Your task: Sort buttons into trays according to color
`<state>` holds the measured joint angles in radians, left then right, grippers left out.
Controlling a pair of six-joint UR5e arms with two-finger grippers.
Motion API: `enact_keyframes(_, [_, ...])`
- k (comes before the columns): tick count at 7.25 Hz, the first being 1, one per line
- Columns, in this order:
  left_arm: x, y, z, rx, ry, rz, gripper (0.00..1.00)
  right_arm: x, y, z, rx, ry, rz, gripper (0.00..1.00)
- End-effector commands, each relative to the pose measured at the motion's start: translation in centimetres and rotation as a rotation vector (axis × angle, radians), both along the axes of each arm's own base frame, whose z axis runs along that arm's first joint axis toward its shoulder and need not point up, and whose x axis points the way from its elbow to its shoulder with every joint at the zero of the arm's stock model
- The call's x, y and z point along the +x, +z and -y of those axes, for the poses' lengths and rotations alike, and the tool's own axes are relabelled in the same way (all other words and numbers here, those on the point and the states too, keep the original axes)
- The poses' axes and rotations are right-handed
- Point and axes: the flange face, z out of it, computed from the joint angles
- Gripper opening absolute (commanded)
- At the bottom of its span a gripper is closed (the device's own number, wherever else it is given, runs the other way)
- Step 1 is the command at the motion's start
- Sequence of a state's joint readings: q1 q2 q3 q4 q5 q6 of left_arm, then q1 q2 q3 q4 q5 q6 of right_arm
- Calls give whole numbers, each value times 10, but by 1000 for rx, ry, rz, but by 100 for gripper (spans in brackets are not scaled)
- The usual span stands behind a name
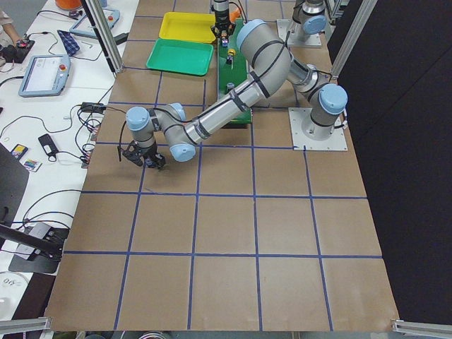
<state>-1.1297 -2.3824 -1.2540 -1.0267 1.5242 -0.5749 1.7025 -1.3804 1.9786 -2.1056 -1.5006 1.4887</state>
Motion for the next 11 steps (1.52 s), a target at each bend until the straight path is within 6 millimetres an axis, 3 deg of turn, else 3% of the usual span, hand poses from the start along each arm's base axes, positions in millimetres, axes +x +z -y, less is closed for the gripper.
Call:
enact_keyframes(1, [-7,10,-8,-5,28,-34,5,-17,23,24,-70,-13,-65,0])
enact_keyframes(2, [-10,28,-13,11,34,-40,5,-52,25,41,-79,-50,-61,0])
enact_keyframes(3, [-19,53,-28,79,117,-63,5,-99,13,61,-92,-9,-60,0])
enact_keyframes(4, [-33,79,-57,171,190,-91,5,-133,-6,79,-120,-24,-35,0])
enact_keyframes(5, [-49,102,-90,197,234,-96,5,-138,-18,102,-183,-28,0,0])
enact_keyframes(6, [-71,112,-130,222,288,-100,5,-141,-32,126,-179,-28,2,0])
enact_keyframes(7, [-97,116,-173,249,328,-106,5,-141,-45,139,-165,-25,10,33])
enact_keyframes(8, [-129,116,-207,265,412,-107,5,-133,-44,138,-170,-10,40,99])
enact_keyframes(10, [-213,123,-262,283,451,-70,5,-127,-21,133,-193,-10,64,100])
enact_keyframes(11, [-236,131,-278,274,550,-67,5,-111,-8,116,-159,8,68,100])
